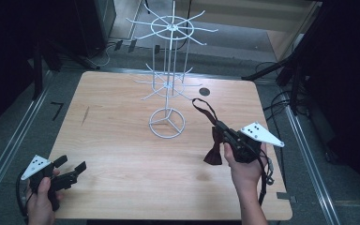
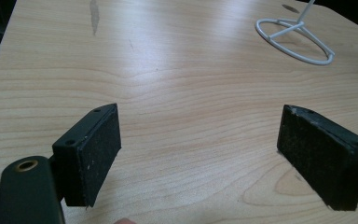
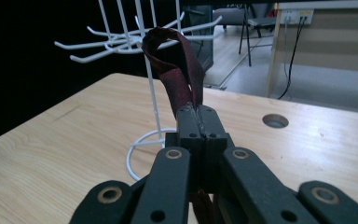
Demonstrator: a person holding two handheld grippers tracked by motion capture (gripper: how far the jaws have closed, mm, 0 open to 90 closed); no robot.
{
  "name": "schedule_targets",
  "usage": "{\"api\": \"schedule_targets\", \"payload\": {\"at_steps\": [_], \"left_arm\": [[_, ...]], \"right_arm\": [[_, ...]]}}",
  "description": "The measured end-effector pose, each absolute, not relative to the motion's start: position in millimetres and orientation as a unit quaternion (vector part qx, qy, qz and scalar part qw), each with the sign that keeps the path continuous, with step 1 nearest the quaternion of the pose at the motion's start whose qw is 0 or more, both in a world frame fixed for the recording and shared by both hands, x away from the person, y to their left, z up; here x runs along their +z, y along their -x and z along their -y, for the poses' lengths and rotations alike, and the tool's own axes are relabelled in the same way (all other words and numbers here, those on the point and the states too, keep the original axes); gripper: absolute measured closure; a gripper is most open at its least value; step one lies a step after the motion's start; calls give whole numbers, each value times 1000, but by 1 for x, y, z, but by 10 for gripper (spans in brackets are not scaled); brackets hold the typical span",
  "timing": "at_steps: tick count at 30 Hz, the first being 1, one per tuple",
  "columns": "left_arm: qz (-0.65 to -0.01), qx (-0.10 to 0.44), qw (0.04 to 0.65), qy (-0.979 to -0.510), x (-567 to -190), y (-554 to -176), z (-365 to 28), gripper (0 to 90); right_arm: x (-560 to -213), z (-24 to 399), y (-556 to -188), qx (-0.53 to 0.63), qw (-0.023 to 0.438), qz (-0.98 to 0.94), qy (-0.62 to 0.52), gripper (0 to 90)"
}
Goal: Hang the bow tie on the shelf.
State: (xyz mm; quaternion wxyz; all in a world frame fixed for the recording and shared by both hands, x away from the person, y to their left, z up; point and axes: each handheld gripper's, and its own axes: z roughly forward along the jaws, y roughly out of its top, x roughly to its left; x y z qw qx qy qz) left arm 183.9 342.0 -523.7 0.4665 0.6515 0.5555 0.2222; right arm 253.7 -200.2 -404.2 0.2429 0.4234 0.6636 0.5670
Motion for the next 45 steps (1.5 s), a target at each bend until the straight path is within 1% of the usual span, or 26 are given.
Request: {"api": "schedule_targets", "payload": {"at_steps": [7,16,45], "left_arm": [[-555,222,467,-651,-524,-184,-342,144],[-555,222,467,-651,-524,-184,-342,143],[-557,222,469,-649,-524,-184,-343,144]], "right_arm": [[-392,197,-253,574,247,-663,-412,900],[-391,192,-260,575,242,-665,-411,900],[-418,160,-295,552,210,-678,-438,900]]}}
